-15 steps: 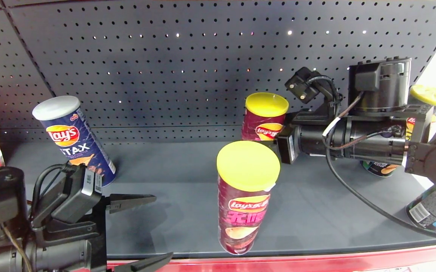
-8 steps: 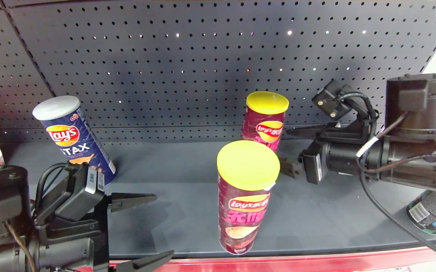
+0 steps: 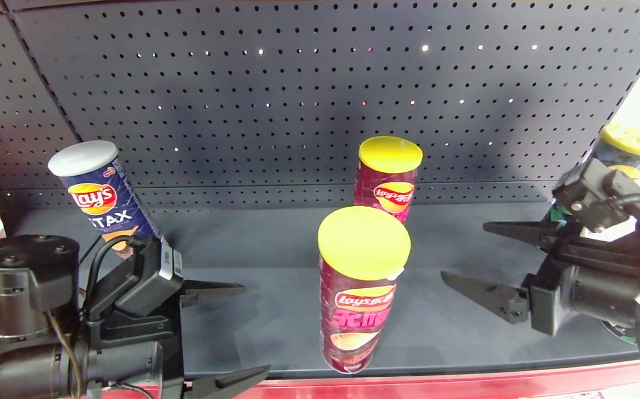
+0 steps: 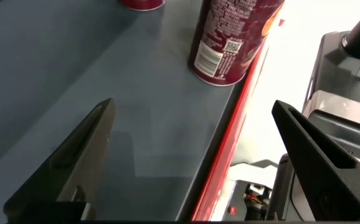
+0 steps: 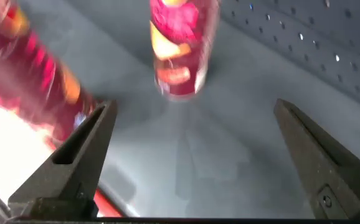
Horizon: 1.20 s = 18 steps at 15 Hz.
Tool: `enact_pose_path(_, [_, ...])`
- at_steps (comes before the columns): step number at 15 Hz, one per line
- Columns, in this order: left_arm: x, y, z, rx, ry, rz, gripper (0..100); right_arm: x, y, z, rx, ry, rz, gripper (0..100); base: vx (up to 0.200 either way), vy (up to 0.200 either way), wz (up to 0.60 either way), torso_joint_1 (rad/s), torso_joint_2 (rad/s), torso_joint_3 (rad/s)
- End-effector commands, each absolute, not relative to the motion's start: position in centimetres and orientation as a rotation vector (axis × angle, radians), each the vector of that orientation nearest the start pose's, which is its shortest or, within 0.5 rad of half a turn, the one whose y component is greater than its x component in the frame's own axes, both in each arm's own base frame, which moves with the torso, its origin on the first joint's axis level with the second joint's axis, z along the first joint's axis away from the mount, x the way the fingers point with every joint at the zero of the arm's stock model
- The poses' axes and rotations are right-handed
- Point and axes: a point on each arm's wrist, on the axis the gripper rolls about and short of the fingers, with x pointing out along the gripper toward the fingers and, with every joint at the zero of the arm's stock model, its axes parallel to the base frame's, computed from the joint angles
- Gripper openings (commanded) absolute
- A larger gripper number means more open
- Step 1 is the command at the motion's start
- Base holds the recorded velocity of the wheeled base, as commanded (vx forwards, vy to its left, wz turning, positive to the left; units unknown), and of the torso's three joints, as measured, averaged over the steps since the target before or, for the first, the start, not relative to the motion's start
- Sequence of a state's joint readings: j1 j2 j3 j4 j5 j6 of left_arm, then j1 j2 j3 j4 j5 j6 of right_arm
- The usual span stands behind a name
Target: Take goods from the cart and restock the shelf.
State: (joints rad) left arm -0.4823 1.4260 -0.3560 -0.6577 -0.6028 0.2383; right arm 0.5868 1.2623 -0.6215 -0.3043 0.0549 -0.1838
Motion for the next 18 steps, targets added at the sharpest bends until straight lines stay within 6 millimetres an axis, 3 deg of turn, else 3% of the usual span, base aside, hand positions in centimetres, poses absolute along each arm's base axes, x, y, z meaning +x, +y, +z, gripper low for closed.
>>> enact_pose_path(1, [17.7, -10.8, 13.1, 0.193, 0.348, -1.124, 100, 12.9, 8.8, 20.6, -0.258, 0.224, 0.658, 100, 0.0, 0.0, 0.0, 0.0, 0.0, 0.0])
enact_pose_path(6, [18.5, -11.4, 12.3, 0.208, 0.382, -1.123, 100, 9.6, 6.7, 20.4, -0.247, 0.144, 0.664, 100, 0.0, 0.0, 0.0, 0.0, 0.0, 0.0])
enact_pose_path(10, [19.9, -13.0, 12.5, 0.219, 0.367, -1.147, 100, 6.8, 5.4, 19.3, -0.252, 0.083, 0.725, 100, 0.0, 0.0, 0.0, 0.0, 0.0, 0.0])
enact_pose_path(18, [21.7, -15.1, 12.3, 0.229, 0.366, -1.173, 100, 5.6, 4.3, 19.4, -0.245, 0.068, 0.685, 100, 0.0, 0.0, 0.0, 0.0, 0.0, 0.0])
